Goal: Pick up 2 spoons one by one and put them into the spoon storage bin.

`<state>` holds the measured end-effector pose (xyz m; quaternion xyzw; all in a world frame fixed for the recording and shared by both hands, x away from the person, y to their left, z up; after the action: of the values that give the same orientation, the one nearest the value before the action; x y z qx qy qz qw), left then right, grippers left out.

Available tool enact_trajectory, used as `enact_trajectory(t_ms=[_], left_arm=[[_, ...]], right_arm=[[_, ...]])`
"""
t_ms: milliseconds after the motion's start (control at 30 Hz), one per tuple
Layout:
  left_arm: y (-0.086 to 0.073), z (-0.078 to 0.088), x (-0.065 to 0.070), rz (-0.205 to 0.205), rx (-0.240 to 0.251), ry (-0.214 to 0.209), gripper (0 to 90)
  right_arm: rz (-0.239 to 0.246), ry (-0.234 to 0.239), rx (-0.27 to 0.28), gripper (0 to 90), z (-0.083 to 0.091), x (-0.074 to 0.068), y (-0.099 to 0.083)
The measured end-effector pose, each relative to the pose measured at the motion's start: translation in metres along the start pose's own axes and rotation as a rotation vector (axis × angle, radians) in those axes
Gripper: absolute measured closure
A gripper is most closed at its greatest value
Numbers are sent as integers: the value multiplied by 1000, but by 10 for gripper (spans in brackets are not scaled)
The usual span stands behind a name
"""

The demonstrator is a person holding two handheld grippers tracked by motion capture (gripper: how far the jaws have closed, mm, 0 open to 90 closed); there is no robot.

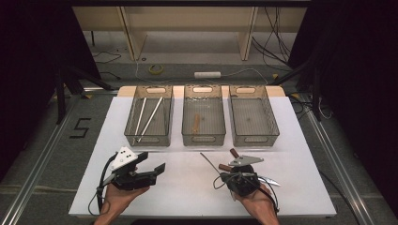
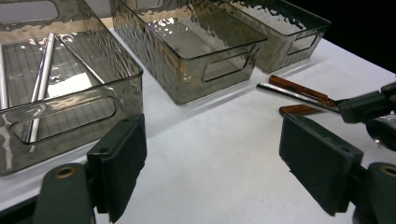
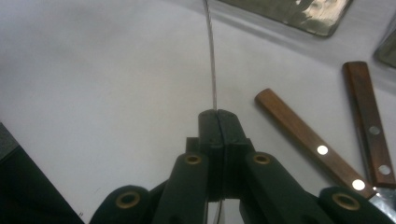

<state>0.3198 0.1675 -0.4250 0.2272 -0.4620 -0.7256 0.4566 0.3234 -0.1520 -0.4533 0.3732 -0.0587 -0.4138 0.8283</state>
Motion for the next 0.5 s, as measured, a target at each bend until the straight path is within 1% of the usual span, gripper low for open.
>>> enact_trajectory(t_ms=[100, 200, 267, 300, 367, 500], left_arm=[[0, 1, -3, -3, 5, -3, 225], [0, 2, -6, -8, 11, 4, 222], [-1, 2, -8, -1, 12, 7, 219], [-1, 2, -10, -5, 13, 6, 218], [-1, 3, -12, 5, 13, 1, 215], [-1, 3, -15, 5, 13, 2, 214]], right_arm=[[-3, 3, 7, 900, 1, 5, 6], [1, 4, 15, 900, 1, 11, 12], [-1, 3, 23, 900, 1, 14, 17], [-5, 1, 26, 900, 2, 15, 20], [-3, 1, 36, 900, 2, 18, 26], [3, 0, 47, 900, 3, 22, 38]])
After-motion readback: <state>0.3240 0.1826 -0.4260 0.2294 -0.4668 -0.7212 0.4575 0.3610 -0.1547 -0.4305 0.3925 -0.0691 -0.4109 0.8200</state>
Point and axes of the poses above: each handheld gripper's, and its own axes: z roughly backward along the jaws, y roughly out of its top, x roughly to its right, the point moved 2 cm from there along -z, roughly forward along the jaws, and after that the axes turned 7 degrees about y, right-handed, at the moved point
